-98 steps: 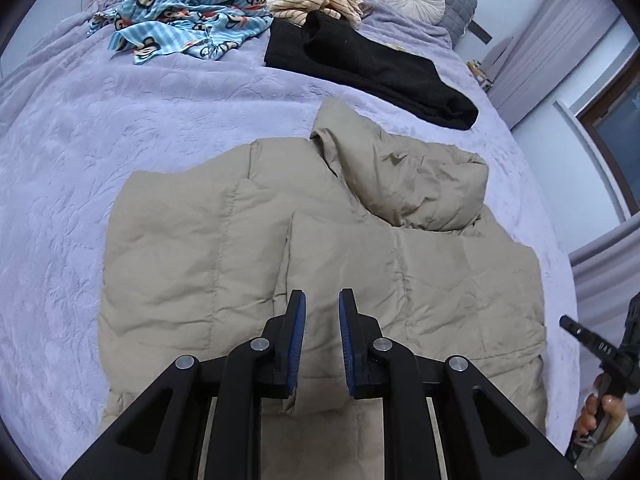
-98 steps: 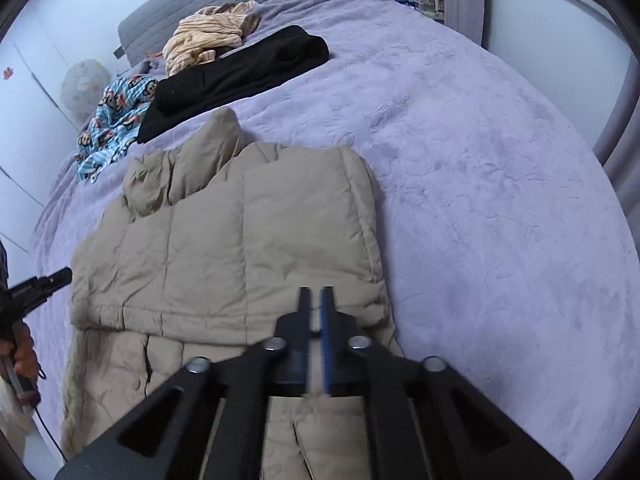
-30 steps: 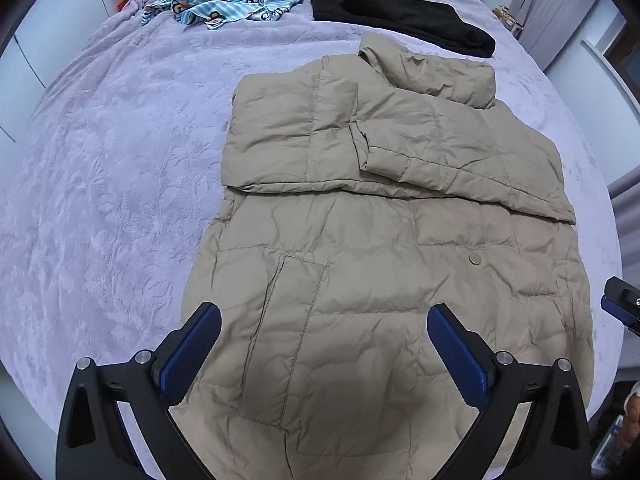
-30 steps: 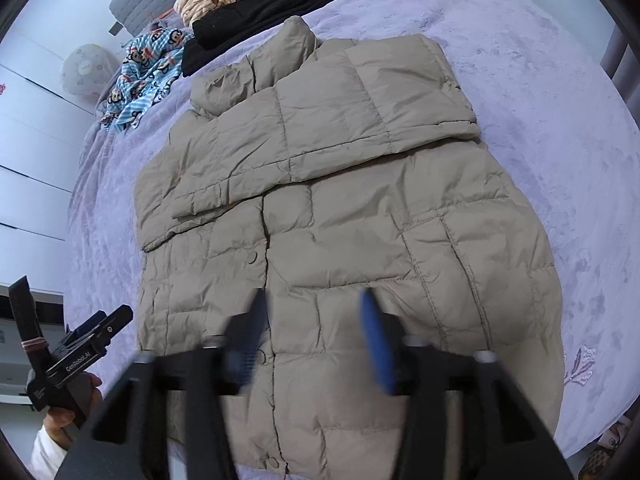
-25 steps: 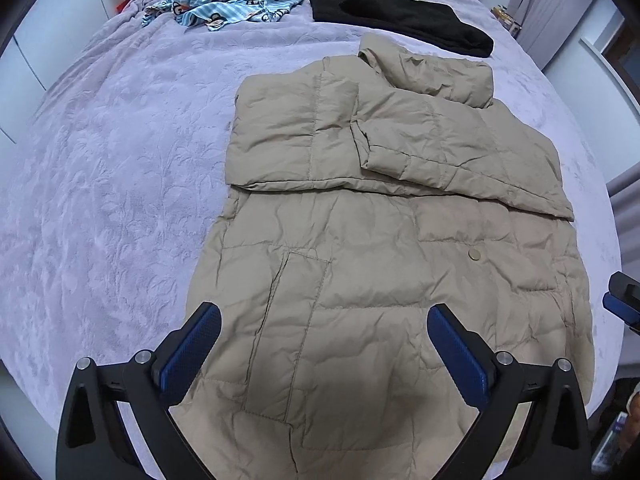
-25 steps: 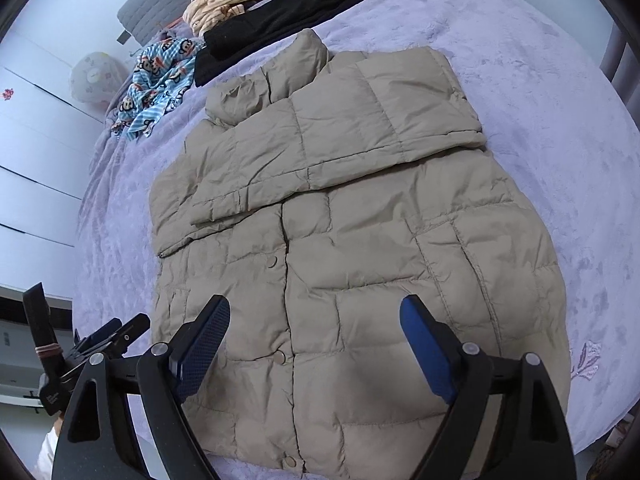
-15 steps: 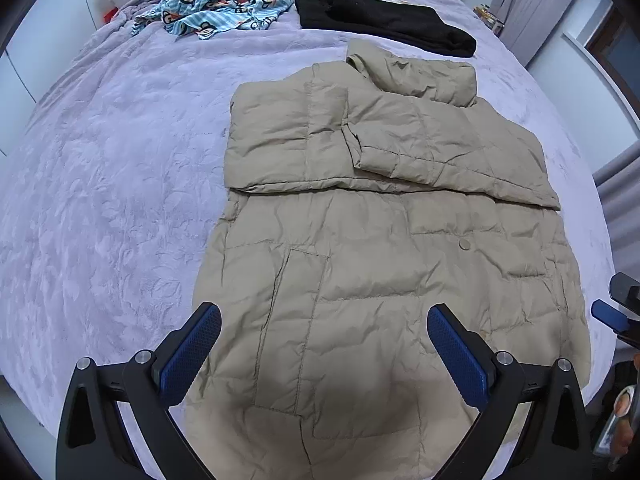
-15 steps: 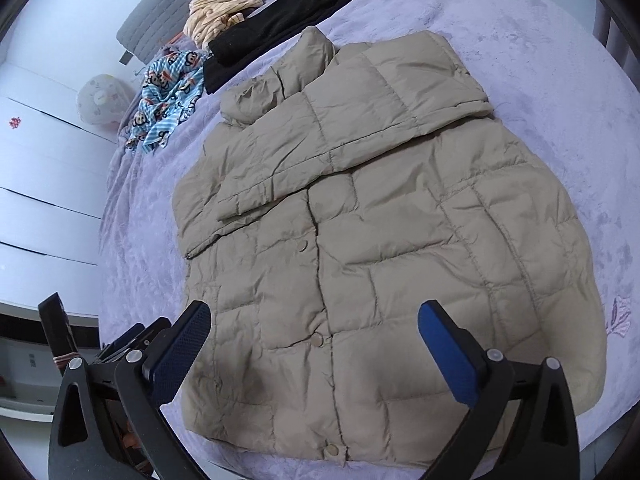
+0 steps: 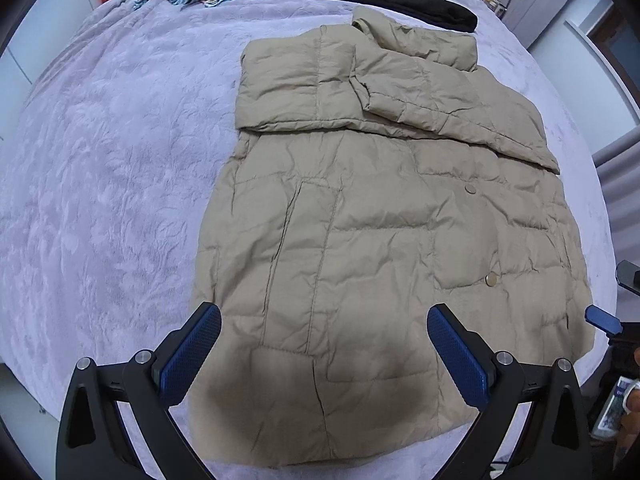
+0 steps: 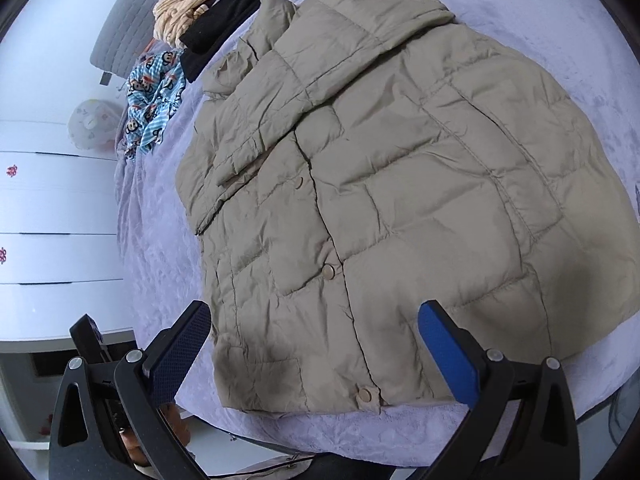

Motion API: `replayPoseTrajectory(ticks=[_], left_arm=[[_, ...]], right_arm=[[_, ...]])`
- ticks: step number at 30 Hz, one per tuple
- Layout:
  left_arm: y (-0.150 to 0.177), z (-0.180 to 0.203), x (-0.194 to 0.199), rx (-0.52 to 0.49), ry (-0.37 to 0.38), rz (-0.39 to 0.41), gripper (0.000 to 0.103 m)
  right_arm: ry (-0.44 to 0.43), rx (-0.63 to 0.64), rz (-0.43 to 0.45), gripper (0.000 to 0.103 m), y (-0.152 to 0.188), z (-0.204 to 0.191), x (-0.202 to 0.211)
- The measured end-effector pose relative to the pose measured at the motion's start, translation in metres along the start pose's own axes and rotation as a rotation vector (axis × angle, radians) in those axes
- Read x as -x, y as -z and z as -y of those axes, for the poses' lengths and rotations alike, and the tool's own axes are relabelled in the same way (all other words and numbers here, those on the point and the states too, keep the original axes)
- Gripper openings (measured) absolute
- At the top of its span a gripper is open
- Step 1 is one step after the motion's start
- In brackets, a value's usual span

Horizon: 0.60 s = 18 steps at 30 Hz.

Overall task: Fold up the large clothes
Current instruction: 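Grasp the jacket hem with both tools and lift it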

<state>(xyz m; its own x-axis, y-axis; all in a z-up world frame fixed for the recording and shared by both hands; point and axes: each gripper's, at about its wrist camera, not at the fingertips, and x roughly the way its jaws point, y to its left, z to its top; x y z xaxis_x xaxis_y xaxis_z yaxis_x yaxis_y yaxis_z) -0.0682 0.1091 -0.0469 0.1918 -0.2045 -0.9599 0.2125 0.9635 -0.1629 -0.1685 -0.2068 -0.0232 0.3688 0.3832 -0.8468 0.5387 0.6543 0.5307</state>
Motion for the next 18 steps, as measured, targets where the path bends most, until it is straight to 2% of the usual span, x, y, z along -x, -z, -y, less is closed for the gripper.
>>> replayPoseTrajectory(ticks=[5, 9, 13, 18], left_arm=[[0.027, -0.016, -0.006, 0.131, 0.008, -0.029, 0.103], [0.051, -0.032, -0.004, 0.242, 0.064, -0.048, 0.103], [0.075, -0.056, 0.004, 0.337, 0.122, -0.047, 0.103], [0.109, -0.075, -0.001, 0.409, 0.242, -0.115, 0.103]], right_arm=[[-0.013, -0.015, -0.014, 0.103, -0.001, 0.019, 0.009], [-0.008, -0.027, -0.002, 0.103, 0.004, 0.046, 0.024], [-0.018, -0.106, 0.000, 0.103, 0.012, 0.089, 0.036], [-0.025, -0.184, 0.010, 0.103, 0.024, 0.136, 0.052]])
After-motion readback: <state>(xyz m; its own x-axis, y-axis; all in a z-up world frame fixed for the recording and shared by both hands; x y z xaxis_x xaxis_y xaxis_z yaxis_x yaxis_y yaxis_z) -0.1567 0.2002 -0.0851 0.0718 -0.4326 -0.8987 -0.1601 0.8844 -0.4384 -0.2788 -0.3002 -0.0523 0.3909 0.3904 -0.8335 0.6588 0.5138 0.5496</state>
